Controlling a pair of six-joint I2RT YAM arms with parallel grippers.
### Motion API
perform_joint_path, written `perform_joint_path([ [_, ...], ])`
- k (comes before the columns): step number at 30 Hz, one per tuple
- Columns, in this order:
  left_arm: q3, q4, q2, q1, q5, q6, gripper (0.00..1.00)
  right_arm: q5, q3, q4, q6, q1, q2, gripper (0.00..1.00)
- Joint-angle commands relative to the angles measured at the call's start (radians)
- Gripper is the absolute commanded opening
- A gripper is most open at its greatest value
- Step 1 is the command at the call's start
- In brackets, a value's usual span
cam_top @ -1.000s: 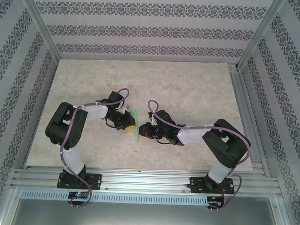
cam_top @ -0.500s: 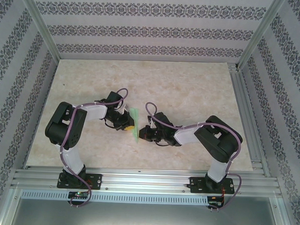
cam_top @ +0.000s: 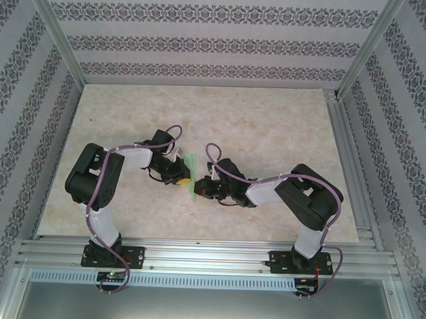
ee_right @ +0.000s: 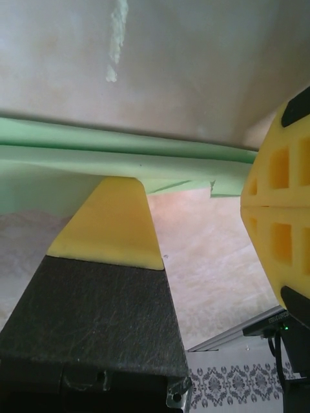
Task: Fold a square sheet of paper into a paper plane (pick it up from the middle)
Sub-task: Fold the wing for the fifth time at the center of the table.
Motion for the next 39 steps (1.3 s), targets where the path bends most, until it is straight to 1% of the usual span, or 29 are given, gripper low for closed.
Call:
perform_joint_path([
  [1,0.029,-0.026,0.027,0.014,0.009,0.04,0.16,-0.015,0.022,0.018,0.005,0.007,0.041,0.02],
  [5,0.039,-0.039,0.035,0.015,0.009,0.052,0.16,-0.03,0.013,0.066,0.029,0.01,0.086,0.02],
  [11,0.043,-0.044,0.045,0.015,0.011,0.06,0.16,-0.043,0.018,0.084,0.043,0.015,0.135,0.02],
  [14,0.049,-0.051,0.049,0.017,0.009,0.065,0.16,-0.023,0.018,0.045,0.027,0.017,0.109,0.02],
  [18,0.053,-0.059,0.048,0.021,0.003,0.069,0.16,-0.006,0.049,-0.075,-0.026,0.023,0.006,0.03],
  [21,0.054,-0.061,0.051,0.023,0.003,0.068,0.15,0.006,0.061,-0.132,-0.052,0.029,-0.036,0.03],
  [24,0.051,-0.057,0.05,0.023,0.004,0.067,0.15,0.001,0.061,-0.134,-0.05,0.042,-0.025,0.03],
  [28,0.052,-0.056,0.048,0.024,0.009,0.067,0.15,-0.015,0.096,-0.142,-0.055,0.066,0.026,0.02],
  [34,0.052,-0.057,0.051,0.023,0.012,0.069,0.15,0.003,0.108,-0.16,-0.05,0.064,0.087,0.02],
  [39,0.054,-0.057,0.057,0.024,0.013,0.07,0.15,-0.01,0.113,-0.19,-0.068,0.062,0.086,0.02],
])
